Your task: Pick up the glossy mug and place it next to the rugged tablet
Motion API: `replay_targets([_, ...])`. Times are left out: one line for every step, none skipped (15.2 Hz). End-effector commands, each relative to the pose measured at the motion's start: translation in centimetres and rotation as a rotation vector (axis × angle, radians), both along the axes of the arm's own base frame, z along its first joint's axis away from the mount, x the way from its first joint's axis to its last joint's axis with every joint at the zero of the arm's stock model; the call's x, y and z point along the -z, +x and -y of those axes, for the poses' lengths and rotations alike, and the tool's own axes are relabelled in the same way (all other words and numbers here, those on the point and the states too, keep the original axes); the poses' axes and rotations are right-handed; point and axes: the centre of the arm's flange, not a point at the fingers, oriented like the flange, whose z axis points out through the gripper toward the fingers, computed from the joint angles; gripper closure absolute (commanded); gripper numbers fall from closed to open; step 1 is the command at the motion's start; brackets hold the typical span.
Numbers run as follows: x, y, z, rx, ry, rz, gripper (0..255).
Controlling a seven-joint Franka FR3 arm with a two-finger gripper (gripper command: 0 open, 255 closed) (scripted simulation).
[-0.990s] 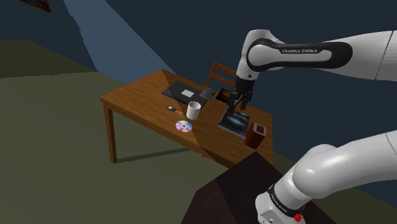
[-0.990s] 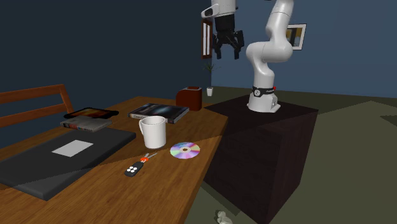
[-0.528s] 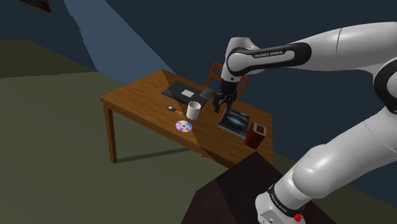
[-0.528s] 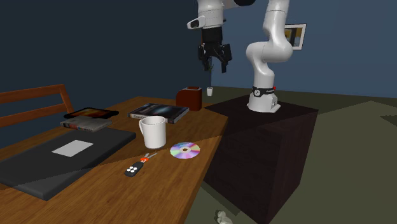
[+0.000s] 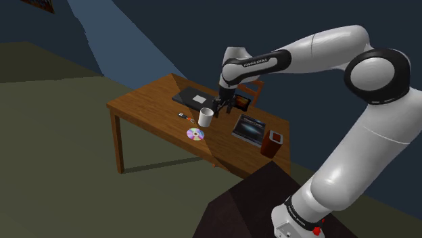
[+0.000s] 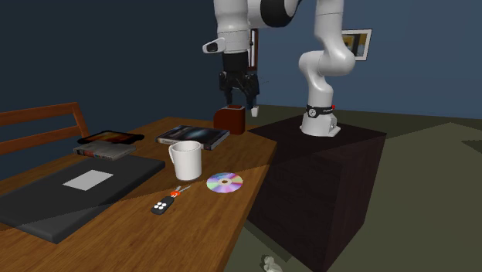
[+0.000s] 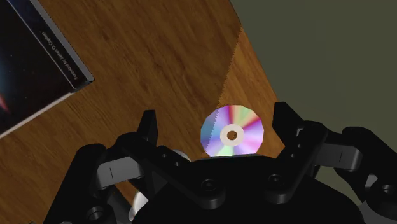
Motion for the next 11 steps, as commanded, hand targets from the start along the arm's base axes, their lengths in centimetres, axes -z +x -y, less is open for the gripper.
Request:
replay_targets([1.5, 2.3, 0.4, -0.003, -0.006, 0.009, 0])
replay_targets([2.1, 3.4, 0.4, -0.005, -0.01, 0.013, 0])
replay_targets([2.7, 4.5, 0.5, -0.006, -0.013, 0.017, 0])
replay_targets([3.4, 5.6, 0.5, -0.007, -0.016, 0.021, 0])
replay_targets([4.0, 6.7, 0.5, -0.009, -0.019, 0.024, 0])
replay_targets([4.6, 7.8, 0.6, -0.01, -0.022, 0.028, 0])
replay_targets([5.2, 8.9, 0.6, -0.011, -0.025, 0.032, 0])
replay_targets([5.8, 10.0, 0.6, -0.013, -0.028, 0.036, 0])
replay_targets([6.4, 11.1, 0.7, -0.014, -0.031, 0.04, 0])
replay_targets([7.0, 12.3, 0.7, -0.016, -0.035, 0.044, 0])
replay_targets([7.6, 13.4, 0.7, -0.017, -0.038, 0.048, 0])
